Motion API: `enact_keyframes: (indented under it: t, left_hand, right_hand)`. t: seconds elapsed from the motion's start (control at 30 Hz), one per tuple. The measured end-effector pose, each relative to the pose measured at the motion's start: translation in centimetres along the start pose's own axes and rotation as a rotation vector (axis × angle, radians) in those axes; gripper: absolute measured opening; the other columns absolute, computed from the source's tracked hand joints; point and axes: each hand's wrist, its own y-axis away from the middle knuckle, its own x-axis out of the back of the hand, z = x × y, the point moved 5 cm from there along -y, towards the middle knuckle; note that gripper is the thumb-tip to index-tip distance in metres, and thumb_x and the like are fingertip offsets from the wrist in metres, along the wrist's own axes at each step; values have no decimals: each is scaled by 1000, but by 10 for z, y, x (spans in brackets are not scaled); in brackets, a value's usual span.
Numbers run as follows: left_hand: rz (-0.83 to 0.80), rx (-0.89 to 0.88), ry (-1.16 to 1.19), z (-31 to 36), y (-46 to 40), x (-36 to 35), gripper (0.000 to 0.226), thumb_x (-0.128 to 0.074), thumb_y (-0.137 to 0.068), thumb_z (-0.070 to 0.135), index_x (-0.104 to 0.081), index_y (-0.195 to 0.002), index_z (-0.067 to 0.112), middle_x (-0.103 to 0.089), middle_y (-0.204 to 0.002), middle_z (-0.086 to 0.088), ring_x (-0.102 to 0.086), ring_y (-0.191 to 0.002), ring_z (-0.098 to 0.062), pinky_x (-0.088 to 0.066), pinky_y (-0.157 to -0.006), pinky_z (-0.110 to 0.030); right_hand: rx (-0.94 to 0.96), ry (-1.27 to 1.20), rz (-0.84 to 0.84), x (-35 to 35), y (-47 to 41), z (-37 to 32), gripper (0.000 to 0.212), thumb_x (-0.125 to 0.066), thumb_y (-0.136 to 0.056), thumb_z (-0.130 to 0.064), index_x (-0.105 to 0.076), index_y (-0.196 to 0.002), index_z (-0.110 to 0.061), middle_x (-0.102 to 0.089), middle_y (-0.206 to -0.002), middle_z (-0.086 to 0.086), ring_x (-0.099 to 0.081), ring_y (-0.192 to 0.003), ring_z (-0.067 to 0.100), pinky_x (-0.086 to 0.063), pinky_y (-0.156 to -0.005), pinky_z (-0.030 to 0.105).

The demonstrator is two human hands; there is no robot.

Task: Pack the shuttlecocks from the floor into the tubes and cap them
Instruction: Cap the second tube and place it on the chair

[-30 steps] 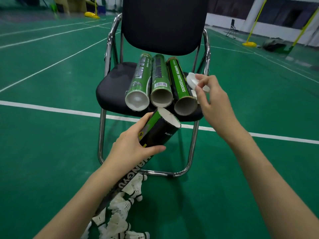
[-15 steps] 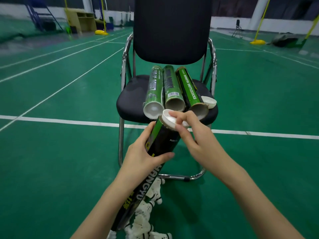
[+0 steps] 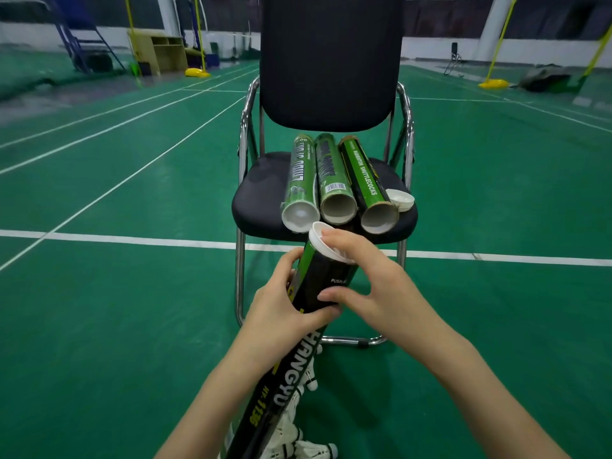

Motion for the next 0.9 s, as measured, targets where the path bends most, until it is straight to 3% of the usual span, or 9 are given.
enact_keyframes:
  t: [0.17,0.27,0.37,0.5,0.63,0.77,0.9]
  left_hand:
    - [9,-14,-37,1,6,-3,70,-79,-65,29,-39,-118,48,-64,-89,17,-62,-81,1,-51,-72,-26]
    - [15,-46,-34,4,8,-1,72,-78,-66,24,-34,-117,48,-64,-86,12,-62,-77,-2,-51,-67,-24]
    - [15,-98,-45,7,7,-2,89,-77,-68,16,-20,-124,53,-63,-84,8,-63,-71,-5,-49,-62,-19]
    - [-29,-154,-104,6,8,-7,109,-73,-71,14,3,-131,64,-59,-109,17,-61,-86,1,-44,-69,-11]
    - [-33,-151,-108,1,8,-9,100,-75,-70,17,-6,-123,66,-58,-108,14,-61,-87,-2,-49,-73,-20]
    - [-20,-158,-118,1,9,-9,92,-78,-68,16,-15,-111,67,-60,-95,12,-60,-80,1,-46,-64,-13]
    - [-15,-164,-120,2,9,-7,86,-79,-67,15,-21,-107,64,-59,-91,16,-59,-79,2,-41,-61,-9]
  right_hand:
    - [-26,-39,8,2,1,4,53,-74,-72,-17,-57,-122,-22,-51,-134,-14,-46,-124,5,-38,-103,24]
    - [-7,-29,29,1,1,1,50,-70,-68,-22,-59,-117,-23,-53,-129,-17,-48,-120,5,-37,-101,18]
    - [-8,-7,21,-1,1,1,51,-69,-67,-22,-59,-117,-25,-50,-126,-23,-47,-114,2,-34,-97,11]
    - [33,30,5,-9,3,-4,49,-67,-68,-18,-60,-116,-22,-43,-123,-36,-45,-110,2,-33,-97,13]
    - [55,68,-7,-14,6,-2,47,-63,-72,-19,-59,-119,-21,-48,-124,-26,-44,-113,2,-32,-100,25]
    - [88,129,24,-18,11,2,42,-54,-76,-27,-60,-117,-21,-53,-126,-18,-44,-116,0,-28,-101,26]
    - [86,138,93,-21,18,7,41,-60,-77,-14,-59,-117,-22,-55,-128,-16,-48,-116,2,-24,-109,28]
